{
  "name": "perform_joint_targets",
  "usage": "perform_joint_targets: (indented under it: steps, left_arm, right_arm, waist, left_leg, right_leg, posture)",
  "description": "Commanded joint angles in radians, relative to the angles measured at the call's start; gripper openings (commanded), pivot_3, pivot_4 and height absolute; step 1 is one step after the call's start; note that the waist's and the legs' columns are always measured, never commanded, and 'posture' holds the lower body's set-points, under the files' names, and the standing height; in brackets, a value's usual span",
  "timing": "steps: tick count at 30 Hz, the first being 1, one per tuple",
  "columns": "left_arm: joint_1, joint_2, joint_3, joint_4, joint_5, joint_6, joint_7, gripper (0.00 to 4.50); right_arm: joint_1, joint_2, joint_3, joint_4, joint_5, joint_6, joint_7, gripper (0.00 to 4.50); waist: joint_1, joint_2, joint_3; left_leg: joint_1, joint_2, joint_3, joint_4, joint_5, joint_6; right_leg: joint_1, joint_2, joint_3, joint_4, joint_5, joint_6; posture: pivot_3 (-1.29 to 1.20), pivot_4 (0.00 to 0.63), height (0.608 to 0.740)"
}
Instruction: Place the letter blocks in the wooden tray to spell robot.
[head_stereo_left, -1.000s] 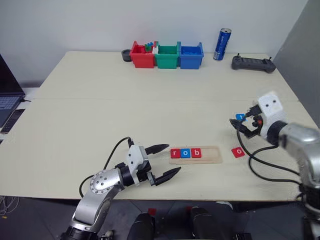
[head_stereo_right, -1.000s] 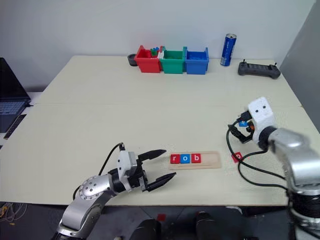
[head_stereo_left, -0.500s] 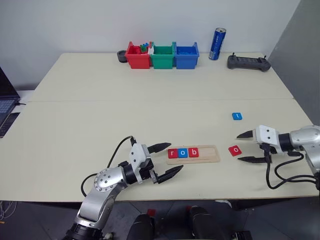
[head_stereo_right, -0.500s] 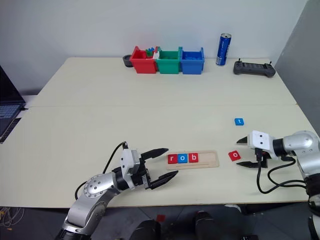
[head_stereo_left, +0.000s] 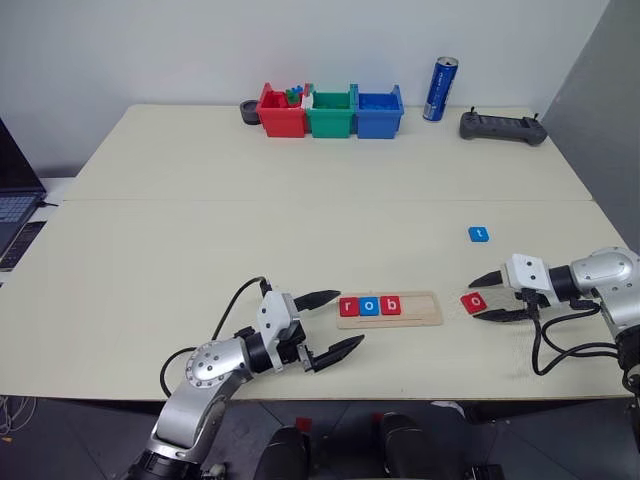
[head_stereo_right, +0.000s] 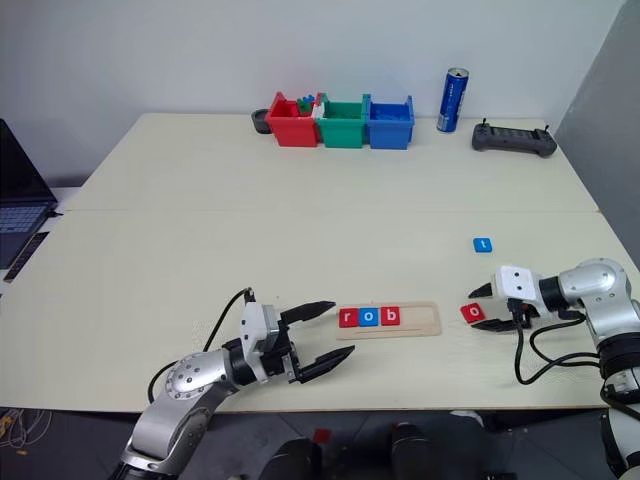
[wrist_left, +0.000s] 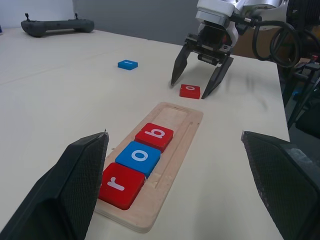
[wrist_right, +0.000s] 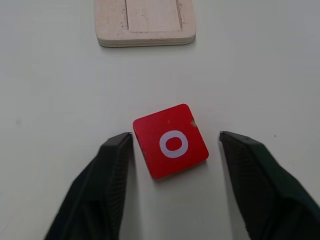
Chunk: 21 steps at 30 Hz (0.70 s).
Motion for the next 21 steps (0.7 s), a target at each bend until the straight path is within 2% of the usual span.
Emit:
perform_joint_targets:
  steps: [1,2,6,10,14,21]
  left_arm:
    - [0.002,0.006,0.011,-0.025,-0.006,-0.027,-0.008,4.50]
    - [0.002,0.006,0.010,-0.022,-0.005,-0.030,-0.008,4.50]
    - [-0.002,0.003,0.010,-0.012,-0.001,-0.040,-0.006,4.50]
    - [0.004,0.002,0.009,-0.012,0.000,-0.048,-0.004,4.50]
    - [0.012,0.008,0.011,-0.013,-0.002,-0.053,-0.009,4.50]
    - [-0.003,0.005,0.008,0.001,0.008,-0.059,-0.004,4.50]
  right_arm:
    - [0.000,0.003,-0.005,-0.008,-0.002,0.011,0.011,1.77]
    - [0.004,0.003,-0.011,-0.022,0.005,0.025,0.007,1.46]
    - [0.039,-0.005,-0.042,-0.148,0.051,0.114,-0.008,1.46]
    - [0.101,0.003,-0.079,-0.428,0.157,0.339,-0.048,1.46]
    - [0.125,0.041,-0.052,-0.612,0.174,0.458,-0.105,1.46]
    - [0.138,0.092,0.015,-0.632,0.100,0.438,-0.154,1.46]
  waist:
    - [0.000,0.000,0.000]
    - [0.000,0.000,0.000]
    - [0.000,0.000,0.000]
    - [-0.001,0.000,0.000]
    - [0.000,0.000,0.000]
    - [0.006,0.000,0.000]
  left_leg:
    - [0.001,0.000,0.000,0.000,0.000,0.000]
    - [0.003,0.000,0.000,0.000,0.000,0.000]
    - [0.009,0.000,-0.001,-0.001,0.000,0.000]
    - [0.009,0.000,-0.002,-0.001,0.000,0.000]
    - [0.009,0.000,-0.003,-0.001,0.000,0.000]
    - [0.008,0.000,-0.003,-0.001,0.000,0.000]
  right_leg:
    - [0.001,0.000,0.000,0.000,0.000,0.000]
    - [0.002,0.000,0.000,0.000,0.000,0.000]
    - [0.010,0.000,0.000,-0.001,-0.001,-0.001]
    - [0.010,0.000,-0.001,-0.001,-0.001,-0.001]
    - [0.011,0.001,-0.002,-0.001,-0.001,0.000]
    - [0.011,0.000,-0.003,-0.002,-0.003,0.002]
  posture:
    - [0.00,0.150,0.740]
    - [0.00,0.150,0.740]
    - [0.00,0.150,0.740]
    - [0.00,0.150,0.740]
    - [0.00,0.150,0.740]
    - [0.00,0.150,0.740]
